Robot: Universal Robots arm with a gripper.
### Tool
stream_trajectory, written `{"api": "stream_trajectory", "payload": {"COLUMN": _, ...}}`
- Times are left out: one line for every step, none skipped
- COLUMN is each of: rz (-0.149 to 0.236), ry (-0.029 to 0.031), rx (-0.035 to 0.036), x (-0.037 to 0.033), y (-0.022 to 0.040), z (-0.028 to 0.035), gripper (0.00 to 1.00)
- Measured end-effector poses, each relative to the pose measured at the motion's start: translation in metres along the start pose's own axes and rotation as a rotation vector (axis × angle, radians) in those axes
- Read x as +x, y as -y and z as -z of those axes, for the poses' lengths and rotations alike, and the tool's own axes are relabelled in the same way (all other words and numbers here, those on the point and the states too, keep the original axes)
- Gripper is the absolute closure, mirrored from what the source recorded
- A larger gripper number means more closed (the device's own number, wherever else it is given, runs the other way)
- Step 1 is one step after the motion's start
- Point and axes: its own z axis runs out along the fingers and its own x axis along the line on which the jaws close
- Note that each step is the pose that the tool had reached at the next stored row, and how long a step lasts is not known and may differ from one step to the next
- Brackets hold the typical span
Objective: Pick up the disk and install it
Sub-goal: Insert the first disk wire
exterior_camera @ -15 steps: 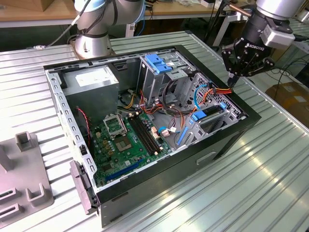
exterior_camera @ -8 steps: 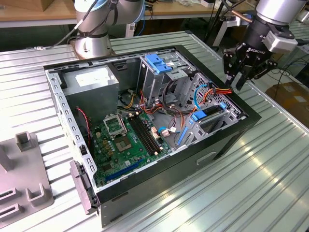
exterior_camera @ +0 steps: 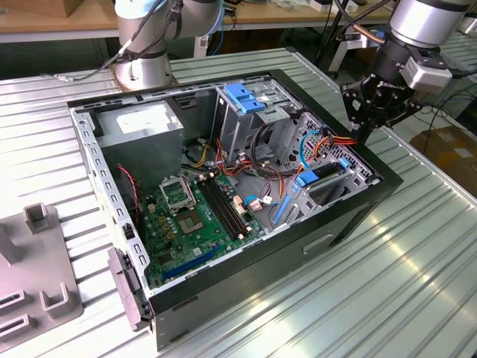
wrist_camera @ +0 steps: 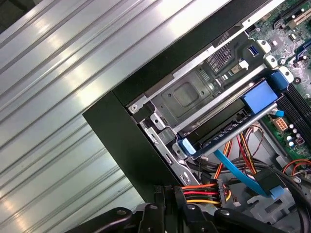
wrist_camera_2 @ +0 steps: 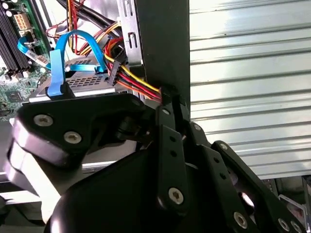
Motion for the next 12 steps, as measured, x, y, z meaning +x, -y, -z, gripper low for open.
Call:
{"api": "stream_trajectory", "payload": {"rz": 0.000, "ry": 0.0002, "rx": 0.0002, "x": 0.0001, "y": -0.0001, "z": 0.0005, "gripper": 0.83}}
{"api": "stream_trajectory", "payload": {"rz": 0.001, "ry": -0.0004, "rx": -0.0005, "x": 0.0002, "y": -0.0002, "z": 0.0031, "gripper": 0.83}}
{"api": "stream_trajectory", "payload": {"rz": 0.001, "ry": -0.0014, "rx": -0.0016, "x": 0.0006, "y": -0.0003, "z": 0.0086, "gripper": 0.83}}
{"api": "stream_trajectory", "payload": {"rz": 0.002, "ry": -0.0021, "rx": -0.0025, "x": 0.0008, "y": -0.0003, "z": 0.0106, "gripper": 0.83}}
{"api": "stream_trajectory", "payload": {"rz": 0.002, "ry": -0.0022, "rx": -0.0028, "x": 0.0007, "y": -0.0003, "z": 0.0105, "gripper": 0.83}}
{"api": "stream_trajectory", "payload": {"rz": 0.002, "ry": -0.0022, "rx": -0.0029, "x": 0.0008, "y": -0.0003, "z": 0.0105, "gripper": 0.83}}
{"api": "stream_trajectory", "payload": {"rz": 0.001, "ry": -0.0024, "rx": -0.0031, "x": 0.0008, "y": -0.0003, "z": 0.0105, "gripper": 0.83}}
{"api": "stream_trajectory", "payload": {"rz": 0.001, "ry": -0.0028, "rx": -0.0036, "x": 0.0008, "y": -0.0003, "z": 0.0106, "gripper": 0.83}}
{"api": "stream_trajectory", "payload": {"rz": 0.001, "ry": -0.0029, "rx": -0.0037, "x": 0.0002, "y": -0.0007, "z": 0.0106, "gripper": 0.83}}
{"api": "stream_trajectory", "payload": {"rz": -0.001, "ry": -0.0029, "rx": -0.0039, "x": -0.0015, "y": -0.0019, "z": 0.0108, "gripper": 0.83}}
{"api": "stream_trajectory", "payload": {"rz": -0.003, "ry": -0.0027, "rx": -0.0040, "x": -0.0025, "y": -0.0027, "z": 0.0107, "gripper": 0.83}}
{"api": "stream_trajectory", "payload": {"rz": -0.006, "ry": -0.0027, "rx": -0.0042, "x": -0.0033, "y": -0.0033, "z": 0.0107, "gripper": 0.83}}
